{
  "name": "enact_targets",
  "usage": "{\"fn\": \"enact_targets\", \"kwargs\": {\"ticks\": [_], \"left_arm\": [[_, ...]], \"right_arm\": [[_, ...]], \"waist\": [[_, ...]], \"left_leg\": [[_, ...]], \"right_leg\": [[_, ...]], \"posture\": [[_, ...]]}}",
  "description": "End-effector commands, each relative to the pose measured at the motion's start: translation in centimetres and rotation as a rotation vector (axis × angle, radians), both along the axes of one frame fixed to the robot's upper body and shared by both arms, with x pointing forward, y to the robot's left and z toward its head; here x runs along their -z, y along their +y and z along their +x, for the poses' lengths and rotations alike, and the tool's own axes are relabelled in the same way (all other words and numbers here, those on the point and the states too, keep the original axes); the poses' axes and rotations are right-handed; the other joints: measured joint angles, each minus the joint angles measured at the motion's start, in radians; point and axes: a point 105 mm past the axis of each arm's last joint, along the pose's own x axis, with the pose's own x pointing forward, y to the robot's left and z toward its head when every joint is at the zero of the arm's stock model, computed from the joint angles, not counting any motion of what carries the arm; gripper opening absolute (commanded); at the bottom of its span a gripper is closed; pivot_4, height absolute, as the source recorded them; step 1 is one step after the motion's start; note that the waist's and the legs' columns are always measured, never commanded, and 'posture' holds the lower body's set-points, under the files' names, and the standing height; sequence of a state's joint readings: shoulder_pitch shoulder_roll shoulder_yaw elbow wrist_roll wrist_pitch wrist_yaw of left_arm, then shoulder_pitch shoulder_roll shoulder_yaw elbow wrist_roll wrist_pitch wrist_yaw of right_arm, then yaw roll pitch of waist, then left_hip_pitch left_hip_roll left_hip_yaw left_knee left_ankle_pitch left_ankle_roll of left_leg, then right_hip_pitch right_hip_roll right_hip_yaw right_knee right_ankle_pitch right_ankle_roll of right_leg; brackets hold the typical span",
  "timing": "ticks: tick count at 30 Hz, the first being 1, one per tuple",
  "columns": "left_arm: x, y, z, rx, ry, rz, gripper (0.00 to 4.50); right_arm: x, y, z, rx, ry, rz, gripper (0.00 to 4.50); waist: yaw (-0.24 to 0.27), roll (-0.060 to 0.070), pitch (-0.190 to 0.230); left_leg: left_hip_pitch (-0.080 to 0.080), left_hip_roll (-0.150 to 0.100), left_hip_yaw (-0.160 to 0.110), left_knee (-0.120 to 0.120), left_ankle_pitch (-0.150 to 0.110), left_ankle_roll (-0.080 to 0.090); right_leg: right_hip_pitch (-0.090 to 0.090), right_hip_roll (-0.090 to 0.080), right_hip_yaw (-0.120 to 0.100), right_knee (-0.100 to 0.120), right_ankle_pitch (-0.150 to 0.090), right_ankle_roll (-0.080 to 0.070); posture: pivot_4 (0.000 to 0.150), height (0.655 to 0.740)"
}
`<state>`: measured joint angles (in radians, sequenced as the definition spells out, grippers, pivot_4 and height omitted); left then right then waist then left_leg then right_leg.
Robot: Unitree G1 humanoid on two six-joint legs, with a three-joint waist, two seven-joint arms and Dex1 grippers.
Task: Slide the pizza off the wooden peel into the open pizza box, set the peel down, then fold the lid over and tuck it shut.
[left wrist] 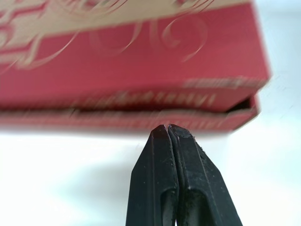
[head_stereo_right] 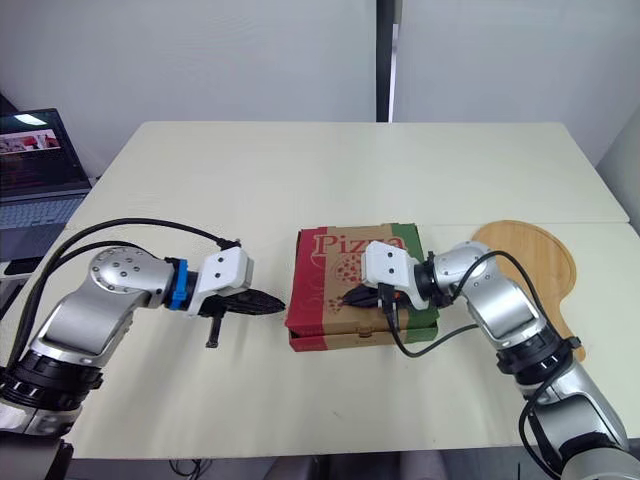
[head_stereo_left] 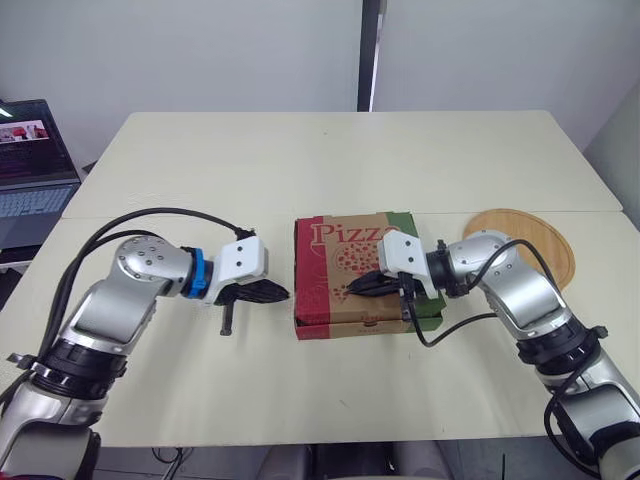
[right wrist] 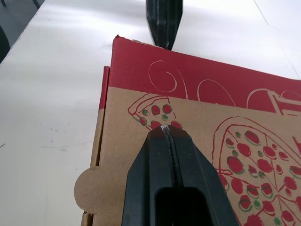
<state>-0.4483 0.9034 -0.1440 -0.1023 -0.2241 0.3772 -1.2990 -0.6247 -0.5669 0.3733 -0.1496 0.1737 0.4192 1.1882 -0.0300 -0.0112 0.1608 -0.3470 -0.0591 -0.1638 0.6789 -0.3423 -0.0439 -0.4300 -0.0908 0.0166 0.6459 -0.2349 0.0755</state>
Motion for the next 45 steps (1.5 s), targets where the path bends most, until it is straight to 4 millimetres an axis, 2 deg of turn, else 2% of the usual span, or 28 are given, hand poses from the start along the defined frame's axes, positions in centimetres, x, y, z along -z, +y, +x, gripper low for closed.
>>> {"fn": "enact_targets", "kwargs": {"ticks": [1, 4, 7, 11, 17, 20, 24, 27, 29, 31, 33, 36, 39, 42, 45], "left_arm": [[-2.3, 0.0, 0.3, -0.028, -0.054, -0.067, 0.0], [-3.3, -1.5, 0.1, -0.021, -0.06, -0.147, 0.0], [-3.1, -3.1, -0.2, 0.003, -0.054, -0.178, 0.0], [-0.7, -4.8, 0.1, 0.018, -0.054, -0.151, 0.0], [2.7, -4.6, 1.0, -0.021, -0.014, -0.043, 0.0], [3.5, -4.7, 1.0, -0.016, 0.006, -0.036, 0.0], [1.6, -5.2, 0.8, -0.008, -0.027, -0.156, 0.0], [-1.0, -2.4, 1.7, -0.157, -0.087, -0.246, 0.0], [-1.9, -0.4, 2.4, -0.277, -0.137, -0.283, 0.0], [-1.5, 2.2, 3.2, -0.412, -0.198, -0.26, 0.0], [-0.7, 3.3, 3.3, -0.479, -0.217, -0.245, 0.0], [0.9, 2.6, 2.8, -0.512, -0.173, -0.271, 0.0], [2.5, 1.2, 2.4, -0.514, -0.118, -0.293, 0.0], [3.8, -0.2, 1.8, -0.488, -0.06, -0.3, 0.0], [4.4, -0.9, 1.4, -0.469, -0.028, -0.302, 0.0]], "right_arm": [[-0.4, 0.2, -0.2, 0.001, -0.05, 0.009, 0.01], [0.3, 0.1, 0.0, 0.031, -0.062, 0.001, 0.01], [1.0, 0.0, 0.1, 0.057, -0.063, -0.003, 0.01], [2.4, -0.1, 0.3, 0.1, -0.046, -0.001, 0.01], [3.7, -0.6, 0.5, 0.14, -0.04, -0.003, 0.01], [3.8, -0.8, 0.5, 0.14, -0.063, 0.0, 0.01], [1.8, -1.0, 1.0, 0.168, -0.153, 0.081, 0.01], [-1.2, -3.3, 2.0, 0.295, -0.221, 0.162, 0.01], [-2.0, -5.2, 2.5, 0.385, -0.252, 0.165, 0.01], [-1.8, -8.1, 3.0, 0.502, -0.267, 0.137, 0.01], [-1.4, -10.2, 3.1, 0.585, -0.266, 0.112, 0.01], [0.7, -13.2, 2.9, 0.679, -0.256, 0.004, 0.01], [2.8, -14.6, 2.1, 0.713, -0.202, -0.068, 0.01], [4.5, -13.5, 0.3, 0.644, -0.117, -0.085, 0.01], [4.7, -12.0, -0.8, 0.589, -0.059, -0.046, 0.01]], "waist": [[0.001, 0.0, 0.0], [0.001, 0.0, 0.0], [0.0, 0.0, 0.0], [0.0, 0.0, 0.0], [0.0, 0.0, 0.0], [0.001, 0.0, -0.001], [0.002, 0.0, -0.001], [0.001, 0.0, -0.001], [0.001, 0.0, 0.0], [0.004, 0.0, 0.0], [0.005, 0.0, 0.0], [0.007, 0.0, 0.0], [0.011, 0.0, 0.0], [0.01, 0.0, 0.0], [0.005, 0.0, 0.0]], "left_leg": [[0.0, 0.0, 0.0, 0.0, 0.0, 0.0], [0.0, 0.0, 0.0, 0.0, 0.0, 0.0], [0.0, 0.0, 0.0, 0.0, 0.0, 0.0], [0.0, 0.0, 0.0, 0.0, 0.0, 0.0], [0.001, 0.0, 0.0, 0.0, 0.0, 0.0], [0.003, 0.0, 0.0, 0.0, 0.0, 0.0], [0.007, 0.0, 0.0, 0.0, 0.0, 0.0], [0.005, 0.0, 0.0, 0.0, 0.0, 0.0], [0.003, 0.0, 0.0, 0.0, 0.0, 0.0], [0.001, 0.0, 0.0, 0.0, 0.0, 0.0], [0.002, 0.0, 0.0, -0.001, 0.0, 0.0], [0.002, -0.001, 0.001, -0.001, 0.0, 0.0], [0.002, -0.001, 0.001, 0.0, 0.0, 0.0], [0.002, 0.0, 0.001, 0.0, 0.0, 0.0], [0.002, 0.0, 0.001, 0.0, 0.0, 0.0]], "right_leg": [[0.0, 0.0, 0.0, 0.0, 0.0, 0.0], [0.0, 0.0, 0.0, 0.0, 0.0, 0.0], [0.0, 0.0, 0.0, 0.0, 0.0, 0.0], [0.0, 0.0, 0.0, 0.001, 0.0, 0.0], [0.0, 0.0, 0.0, 0.001, 0.0, 0.0], [0.004, 0.0, 0.0, -0.001, 0.0, 0.0], [0.007, 0.0, 0.0, -0.001, 0.0, 0.0], [0.006, 0.0, 0.0, -0.001, 0.0, 0.0], [0.003, 0.0, 0.0, 0.0, 0.0, 0.0], [0.002, 0.0, 0.0, 0.0, 0.0, 0.0], [0.002, 0.0, 0.0, -0.001, 0.0, 0.0], [0.002, -0.001, 0.001, -0.001, 0.0, 0.0], [0.003, -0.001, 0.001, -0.001, 0.0, 0.0], [0.003, -0.001, 0.001, -0.001, 0.0, 0.0], [0.003, -0.001, 0.001, -0.001, 0.0, 0.0]], "posture": [[0.15, 0.74], [0.15, 0.74], [0.15, 0.74], [0.15, 0.74], [0.15, 0.74], [0.15, 0.74], [0.15, 0.74], [0.15, 0.74], [0.15, 0.74], [0.15, 0.74], [0.15, 0.74], [0.15, 0.74], [0.15, 0.74], [0.15, 0.74], [0.15, 0.74]]}}
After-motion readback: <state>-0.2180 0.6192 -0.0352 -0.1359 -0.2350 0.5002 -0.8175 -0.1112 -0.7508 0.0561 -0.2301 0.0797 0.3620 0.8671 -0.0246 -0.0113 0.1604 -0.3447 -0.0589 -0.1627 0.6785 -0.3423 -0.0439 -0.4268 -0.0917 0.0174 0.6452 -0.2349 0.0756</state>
